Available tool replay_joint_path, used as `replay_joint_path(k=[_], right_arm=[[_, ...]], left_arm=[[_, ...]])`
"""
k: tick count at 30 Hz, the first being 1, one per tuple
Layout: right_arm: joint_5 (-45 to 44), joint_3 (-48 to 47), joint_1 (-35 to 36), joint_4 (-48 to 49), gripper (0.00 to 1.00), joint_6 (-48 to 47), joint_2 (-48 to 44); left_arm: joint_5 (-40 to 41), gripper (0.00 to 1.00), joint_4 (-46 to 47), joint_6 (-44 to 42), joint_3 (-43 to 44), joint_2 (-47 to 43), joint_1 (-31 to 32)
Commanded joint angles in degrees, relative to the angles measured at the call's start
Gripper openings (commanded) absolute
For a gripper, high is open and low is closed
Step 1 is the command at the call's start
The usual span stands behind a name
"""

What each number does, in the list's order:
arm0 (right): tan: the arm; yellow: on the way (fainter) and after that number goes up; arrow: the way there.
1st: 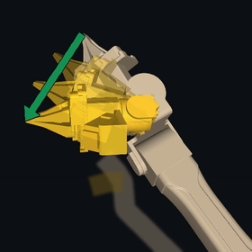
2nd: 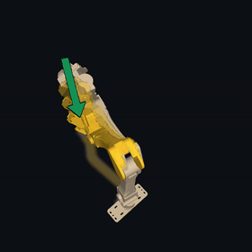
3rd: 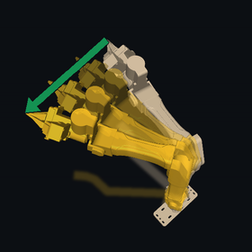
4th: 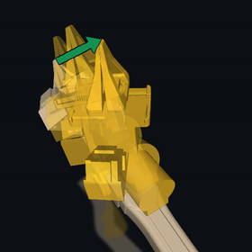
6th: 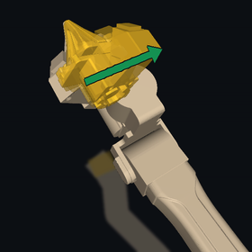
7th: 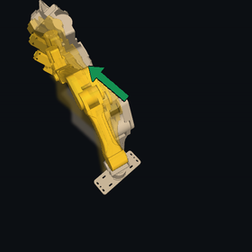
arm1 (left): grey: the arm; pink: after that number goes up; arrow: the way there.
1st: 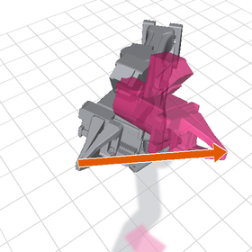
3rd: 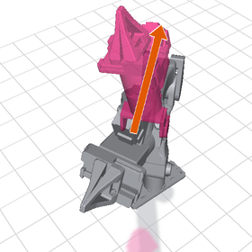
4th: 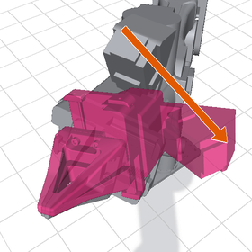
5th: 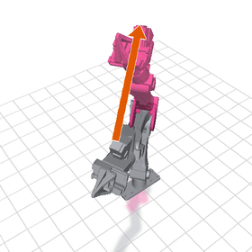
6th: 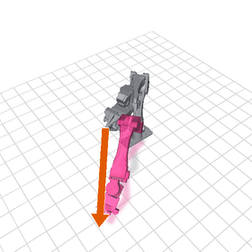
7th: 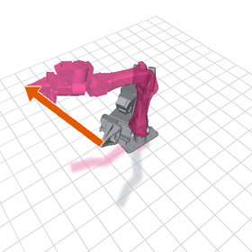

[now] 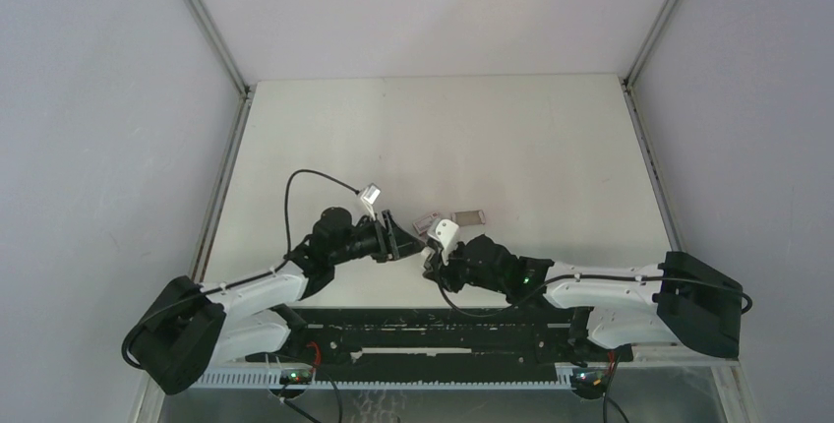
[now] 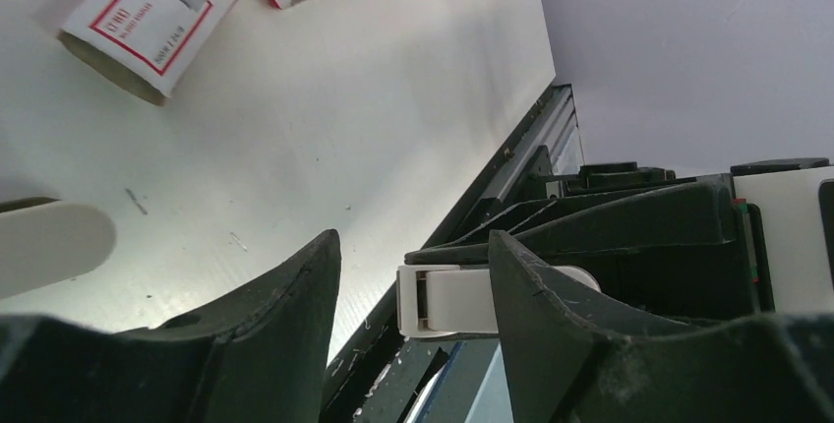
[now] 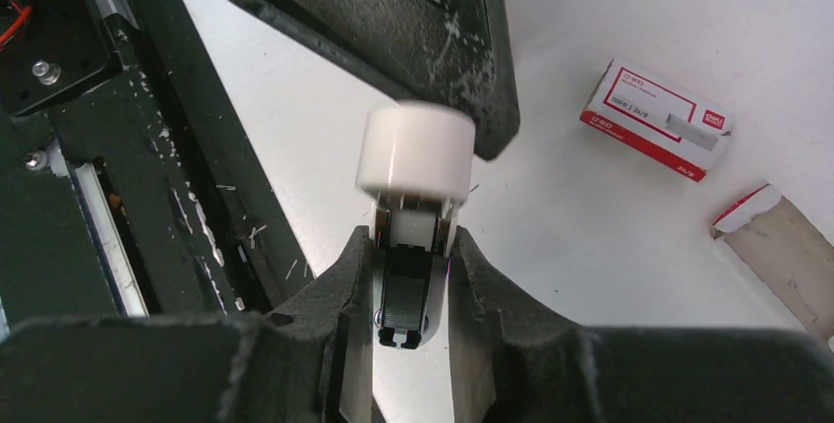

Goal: Load the staples into the stapler

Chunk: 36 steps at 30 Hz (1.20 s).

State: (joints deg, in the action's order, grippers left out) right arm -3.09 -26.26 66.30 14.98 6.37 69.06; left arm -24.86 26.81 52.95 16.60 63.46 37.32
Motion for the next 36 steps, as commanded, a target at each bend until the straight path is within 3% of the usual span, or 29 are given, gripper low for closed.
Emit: replay_joint_path(k=[1, 15, 24, 36], right_arm=[[0.9, -0.59, 0.3, 3.8, 0.0, -0.76, -0.54], [1.32, -0.89, -0.65, 2.47, 0.0, -0.56, -3.45], [7.6, 0.35, -4.3, 3.31, 0.0, 0.51, -7.73], [8.13, 1.2, -7.94, 5.34, 0.0, 0.92, -6.92]], left_arm=[[-1.91, 0.61, 4.98, 1.46, 0.53, 1.83, 2.62], [-0.69, 0.66, 7.11, 4.98, -3.13, 0.85, 8.11], [-1.04, 0.72, 7.16, 6.3, -5.15, -4.21, 8.52], [-0.62, 0.69, 7.12, 4.88, -3.55, 2.28, 13.03]])
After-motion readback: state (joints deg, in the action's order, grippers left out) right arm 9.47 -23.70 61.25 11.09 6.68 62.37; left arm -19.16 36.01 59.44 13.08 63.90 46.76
